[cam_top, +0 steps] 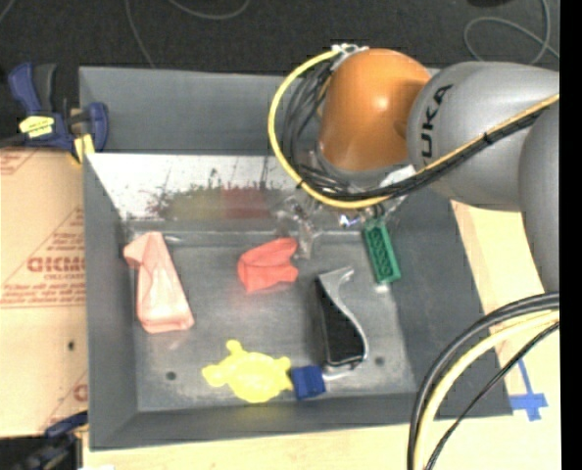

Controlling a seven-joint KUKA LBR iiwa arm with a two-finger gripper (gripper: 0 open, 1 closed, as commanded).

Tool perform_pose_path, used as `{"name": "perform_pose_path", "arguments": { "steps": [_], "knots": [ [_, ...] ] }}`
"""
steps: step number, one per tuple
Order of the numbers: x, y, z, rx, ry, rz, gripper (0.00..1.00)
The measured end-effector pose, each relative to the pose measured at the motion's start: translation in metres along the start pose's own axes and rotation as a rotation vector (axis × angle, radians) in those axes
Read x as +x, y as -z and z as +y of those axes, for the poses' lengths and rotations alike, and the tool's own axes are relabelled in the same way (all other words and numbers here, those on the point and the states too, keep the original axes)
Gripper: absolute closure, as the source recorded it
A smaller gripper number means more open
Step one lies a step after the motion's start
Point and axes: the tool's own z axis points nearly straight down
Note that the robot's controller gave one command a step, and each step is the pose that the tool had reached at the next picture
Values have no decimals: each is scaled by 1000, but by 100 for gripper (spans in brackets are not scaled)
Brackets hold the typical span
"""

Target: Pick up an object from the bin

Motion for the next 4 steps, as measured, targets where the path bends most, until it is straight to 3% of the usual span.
{"name": "perform_pose_path", "arguments": {
  "steps": [1,2,3,4],
  "knots": [
    [8,-39,3,-11,-3,21,100],
    [2,13,4,-4,-22,6,100],
    [-3,38,4,0,-14,-3,100],
    [-2,-26,11,1,48,-2,100]
  ]
}}
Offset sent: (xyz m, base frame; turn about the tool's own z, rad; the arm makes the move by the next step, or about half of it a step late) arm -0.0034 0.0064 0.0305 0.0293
